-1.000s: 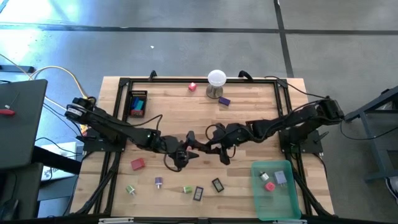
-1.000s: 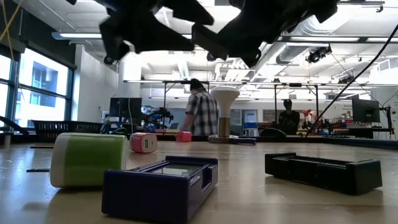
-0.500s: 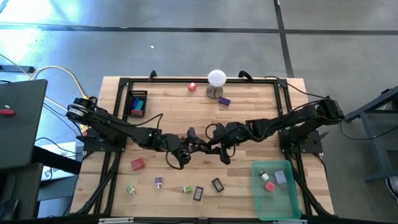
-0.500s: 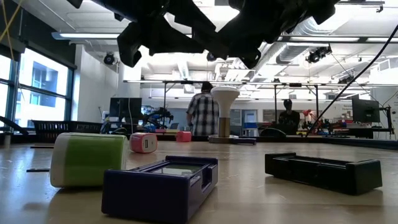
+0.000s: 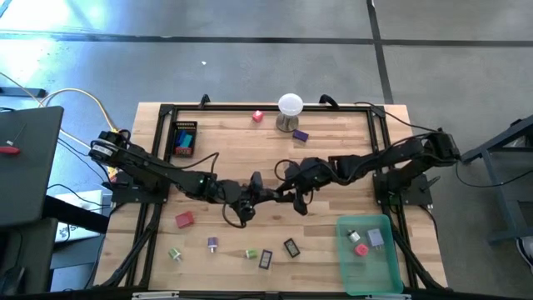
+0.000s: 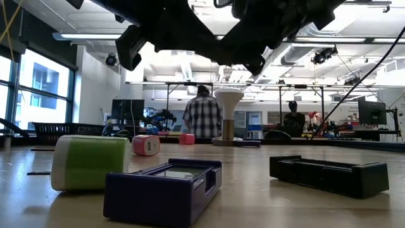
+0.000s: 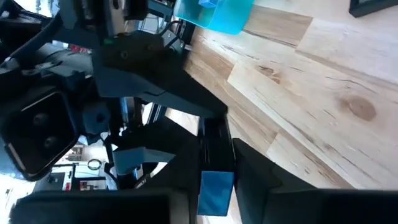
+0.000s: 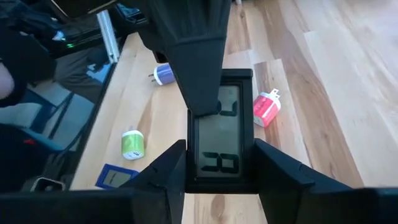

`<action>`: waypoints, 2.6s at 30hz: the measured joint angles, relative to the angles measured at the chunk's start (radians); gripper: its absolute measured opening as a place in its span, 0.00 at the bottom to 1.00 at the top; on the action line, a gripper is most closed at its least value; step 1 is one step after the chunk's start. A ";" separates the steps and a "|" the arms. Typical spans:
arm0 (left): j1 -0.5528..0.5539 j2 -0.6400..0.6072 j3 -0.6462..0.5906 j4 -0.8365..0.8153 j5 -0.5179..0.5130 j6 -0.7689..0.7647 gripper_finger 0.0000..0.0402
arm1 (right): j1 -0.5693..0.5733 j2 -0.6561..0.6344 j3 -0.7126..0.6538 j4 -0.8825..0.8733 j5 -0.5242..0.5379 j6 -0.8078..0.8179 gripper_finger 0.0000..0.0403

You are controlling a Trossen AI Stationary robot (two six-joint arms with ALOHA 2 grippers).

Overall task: Pick & Place Office items
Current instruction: Put the black digital clock into the black bin

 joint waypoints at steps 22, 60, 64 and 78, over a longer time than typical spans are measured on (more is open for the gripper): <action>-0.010 -0.008 0.000 -0.006 -0.131 -0.315 0.13 | -0.036 -0.035 -0.001 -0.010 0.057 -0.092 0.81; 0.367 -0.558 0.001 -1.368 -0.377 -2.014 0.13 | 0.177 -0.282 -0.125 -0.316 0.739 0.122 0.84; 0.403 -0.558 0.000 -1.396 -0.378 -2.038 0.13 | 0.200 -0.282 -0.155 -0.295 0.739 0.122 0.84; 0.558 -0.572 -0.164 -1.256 -0.369 -1.997 0.13 | 0.215 -0.282 -0.166 -0.290 0.741 0.119 0.84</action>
